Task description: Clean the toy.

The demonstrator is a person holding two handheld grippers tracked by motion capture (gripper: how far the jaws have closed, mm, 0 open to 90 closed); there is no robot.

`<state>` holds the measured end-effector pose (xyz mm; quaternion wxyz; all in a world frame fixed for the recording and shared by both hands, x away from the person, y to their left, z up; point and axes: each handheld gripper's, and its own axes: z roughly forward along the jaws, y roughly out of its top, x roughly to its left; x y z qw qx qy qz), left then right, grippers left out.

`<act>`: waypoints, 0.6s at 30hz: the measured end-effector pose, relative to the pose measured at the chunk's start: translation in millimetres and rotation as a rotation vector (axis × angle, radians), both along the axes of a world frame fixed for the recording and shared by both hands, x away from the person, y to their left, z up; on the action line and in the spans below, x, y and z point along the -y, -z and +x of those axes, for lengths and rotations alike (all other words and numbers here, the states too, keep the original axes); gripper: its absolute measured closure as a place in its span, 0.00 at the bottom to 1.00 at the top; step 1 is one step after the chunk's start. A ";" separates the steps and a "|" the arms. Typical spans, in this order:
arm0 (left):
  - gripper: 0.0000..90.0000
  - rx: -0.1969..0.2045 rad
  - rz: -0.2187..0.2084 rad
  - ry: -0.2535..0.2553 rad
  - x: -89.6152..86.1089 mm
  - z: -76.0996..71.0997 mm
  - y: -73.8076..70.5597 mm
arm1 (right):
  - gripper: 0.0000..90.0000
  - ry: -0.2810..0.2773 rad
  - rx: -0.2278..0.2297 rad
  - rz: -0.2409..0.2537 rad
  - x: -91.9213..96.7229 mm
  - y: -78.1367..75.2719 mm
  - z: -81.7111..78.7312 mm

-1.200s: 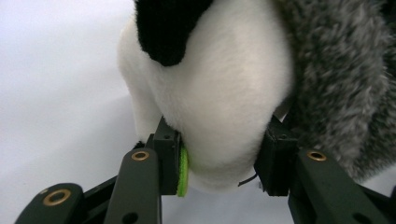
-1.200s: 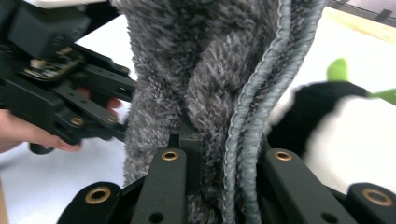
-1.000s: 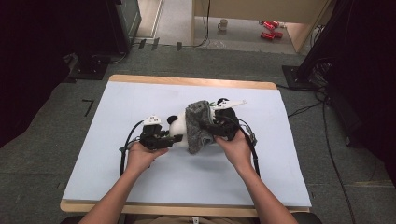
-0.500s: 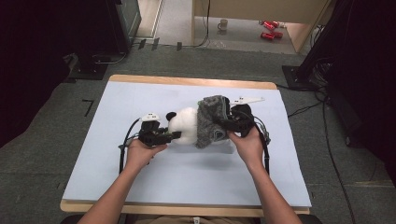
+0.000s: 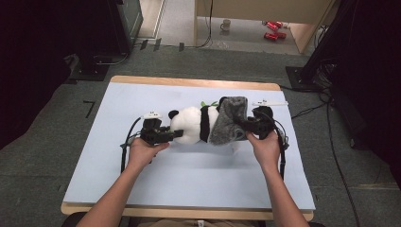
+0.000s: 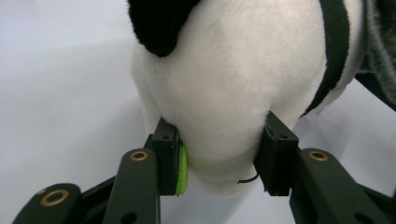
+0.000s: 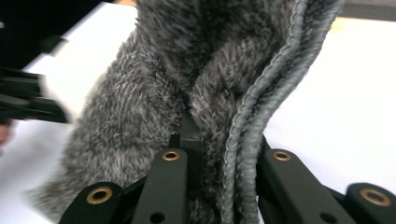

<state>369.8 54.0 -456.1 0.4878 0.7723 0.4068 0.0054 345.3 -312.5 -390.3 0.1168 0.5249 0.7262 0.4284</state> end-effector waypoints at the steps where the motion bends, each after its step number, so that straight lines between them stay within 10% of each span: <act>1: 0.64 -0.002 -0.001 -0.001 -0.5 0.6 0.3 | 0.87 0.021 -0.011 -0.006 4.0 1.8 -0.2; 9: 0.64 -0.003 -0.007 -0.004 -0.8 0.4 1.2 | 0.87 0.009 0.011 0.148 19.5 -8.9 -4.3; 18: 0.64 0.020 0.000 -0.008 1.8 -9.4 1.2 | 0.87 -0.175 0.067 0.137 -40.7 -32.9 -9.6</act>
